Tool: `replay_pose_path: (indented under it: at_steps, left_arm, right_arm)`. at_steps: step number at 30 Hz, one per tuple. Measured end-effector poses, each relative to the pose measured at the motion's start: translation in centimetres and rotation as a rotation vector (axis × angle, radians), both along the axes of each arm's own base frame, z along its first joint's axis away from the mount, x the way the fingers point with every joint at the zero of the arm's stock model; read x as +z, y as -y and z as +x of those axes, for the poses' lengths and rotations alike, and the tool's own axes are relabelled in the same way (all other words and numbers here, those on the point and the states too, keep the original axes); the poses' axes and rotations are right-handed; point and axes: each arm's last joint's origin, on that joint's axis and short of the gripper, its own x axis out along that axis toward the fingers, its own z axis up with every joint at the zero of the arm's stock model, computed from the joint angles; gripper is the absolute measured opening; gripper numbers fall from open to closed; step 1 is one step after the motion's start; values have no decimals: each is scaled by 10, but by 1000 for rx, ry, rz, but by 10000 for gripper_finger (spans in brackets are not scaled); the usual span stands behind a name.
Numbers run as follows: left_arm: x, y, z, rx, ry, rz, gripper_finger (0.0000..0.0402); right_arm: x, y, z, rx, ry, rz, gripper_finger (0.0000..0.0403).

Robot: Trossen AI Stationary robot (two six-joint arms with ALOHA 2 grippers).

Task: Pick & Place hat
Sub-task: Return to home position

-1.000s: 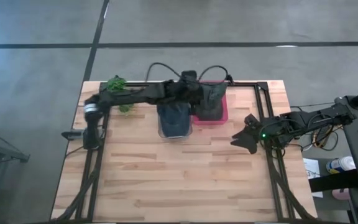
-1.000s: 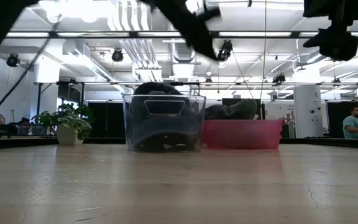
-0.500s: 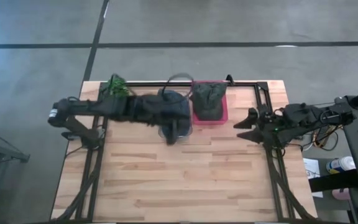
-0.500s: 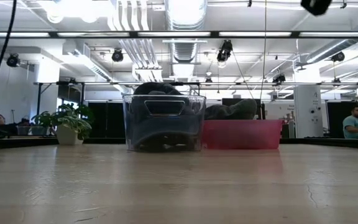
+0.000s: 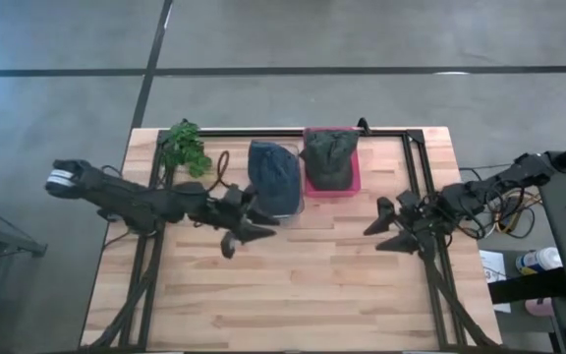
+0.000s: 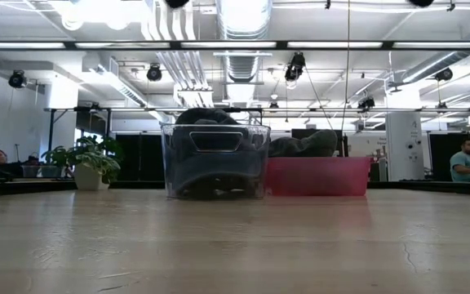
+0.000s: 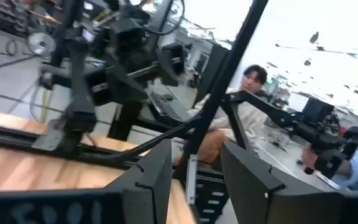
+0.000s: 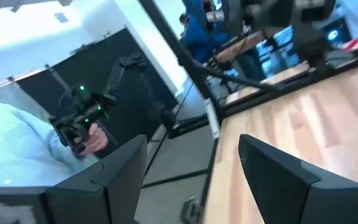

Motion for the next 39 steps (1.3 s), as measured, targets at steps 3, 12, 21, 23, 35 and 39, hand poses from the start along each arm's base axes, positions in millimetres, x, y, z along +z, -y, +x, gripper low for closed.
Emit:
replay_pose_path:
  at_steps: [3, 12, 21, 23, 35, 39]
  left_arm:
    - [-23, -16, -20, 37, 10, -15, 133]
    - [-57, -58, -91, 150, 82, -56, 133]
    - [-95, -64, -133, 209, 130, -46, 133]
    - [-108, -63, -137, 209, 113, -46, 133]
    - [-174, -62, -143, 210, -273, -46, 133]
    - [-185, -61, -154, 211, -403, -47, 133]
  right_arm:
    - [-9, 7, -2, -45, 44, -9, 249]
    - [-22, 48, -46, -285, 261, -57, 249]
    - [-46, 56, -81, -349, 344, -165, 249]
    - [-49, 56, -79, -345, 319, -194, 249]
    - [-62, 55, -72, -326, 154, -406, 249]
    - [-66, 54, -69, -319, 131, -413, 249]
